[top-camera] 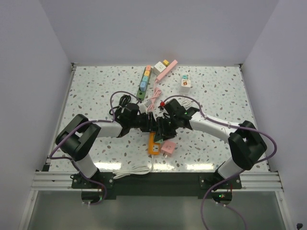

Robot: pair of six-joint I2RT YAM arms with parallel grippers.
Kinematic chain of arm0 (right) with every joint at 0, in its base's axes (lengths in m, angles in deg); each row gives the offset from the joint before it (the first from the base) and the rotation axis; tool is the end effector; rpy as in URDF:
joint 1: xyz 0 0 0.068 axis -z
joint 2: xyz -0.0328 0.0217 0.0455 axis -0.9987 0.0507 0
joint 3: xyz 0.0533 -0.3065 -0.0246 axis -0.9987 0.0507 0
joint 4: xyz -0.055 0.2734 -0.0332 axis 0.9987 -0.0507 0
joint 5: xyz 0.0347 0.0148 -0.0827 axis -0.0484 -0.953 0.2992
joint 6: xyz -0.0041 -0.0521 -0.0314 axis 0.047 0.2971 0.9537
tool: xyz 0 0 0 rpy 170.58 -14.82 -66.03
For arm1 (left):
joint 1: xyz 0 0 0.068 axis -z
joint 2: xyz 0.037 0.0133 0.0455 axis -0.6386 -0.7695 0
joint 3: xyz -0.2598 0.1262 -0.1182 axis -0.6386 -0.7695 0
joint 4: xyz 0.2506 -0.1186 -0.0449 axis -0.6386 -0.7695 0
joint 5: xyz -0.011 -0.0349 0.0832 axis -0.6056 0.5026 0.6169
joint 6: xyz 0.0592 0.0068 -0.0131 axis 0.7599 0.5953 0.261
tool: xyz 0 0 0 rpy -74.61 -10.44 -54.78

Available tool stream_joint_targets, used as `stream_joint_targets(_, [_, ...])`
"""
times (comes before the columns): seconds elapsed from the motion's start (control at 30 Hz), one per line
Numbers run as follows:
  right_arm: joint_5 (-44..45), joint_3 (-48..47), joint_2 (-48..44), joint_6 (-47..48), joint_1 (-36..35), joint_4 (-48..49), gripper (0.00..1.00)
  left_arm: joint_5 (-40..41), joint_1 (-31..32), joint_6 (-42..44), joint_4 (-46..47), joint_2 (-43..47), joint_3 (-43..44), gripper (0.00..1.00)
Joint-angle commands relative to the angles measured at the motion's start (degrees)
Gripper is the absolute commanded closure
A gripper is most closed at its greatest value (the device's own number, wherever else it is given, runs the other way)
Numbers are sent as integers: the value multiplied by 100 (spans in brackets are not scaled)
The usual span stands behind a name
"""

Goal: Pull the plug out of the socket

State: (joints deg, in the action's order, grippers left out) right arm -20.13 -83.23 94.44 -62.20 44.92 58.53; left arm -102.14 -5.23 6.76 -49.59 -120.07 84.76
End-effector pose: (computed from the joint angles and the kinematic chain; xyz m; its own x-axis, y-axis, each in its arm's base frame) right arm 0.2373 0.2380 0.2320 -0.9681 -0.1366 -0.2103 -0.2334 0.7975 0.5563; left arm 0.2719 -0.2155 0.1621 -0.9080 -0.0924 -0.4087 0.2986 0.5416 -0.7858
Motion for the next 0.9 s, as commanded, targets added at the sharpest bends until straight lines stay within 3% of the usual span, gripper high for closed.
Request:
stream_joint_targets(0.0, [-19,-197,178,-108,-72,462,64,-180,-27,90,113,213,196,100])
stream_joint_targets(0.03, [-37,-258,222,-117,-80,436,77,-180,-36,99,113,205,196,100])
stream_joint_targets(0.13, [7,-294,74,-4,-81,157,100,-111,-36,230,-35,205,187,100])
stream_joint_targets(0.53, [-187,-461,-1429,533,-72,-1513,100,532,-88,846,-608,-279,38,100])
stream_joint_targets(0.77, [2393,83,-1825,-11,314,-2095,100,391,-106,740,-616,54,222,100])
stream_joint_targets(0.87, [2548,444,-1878,-170,429,-2008,100,382,-106,775,-722,178,283,100])
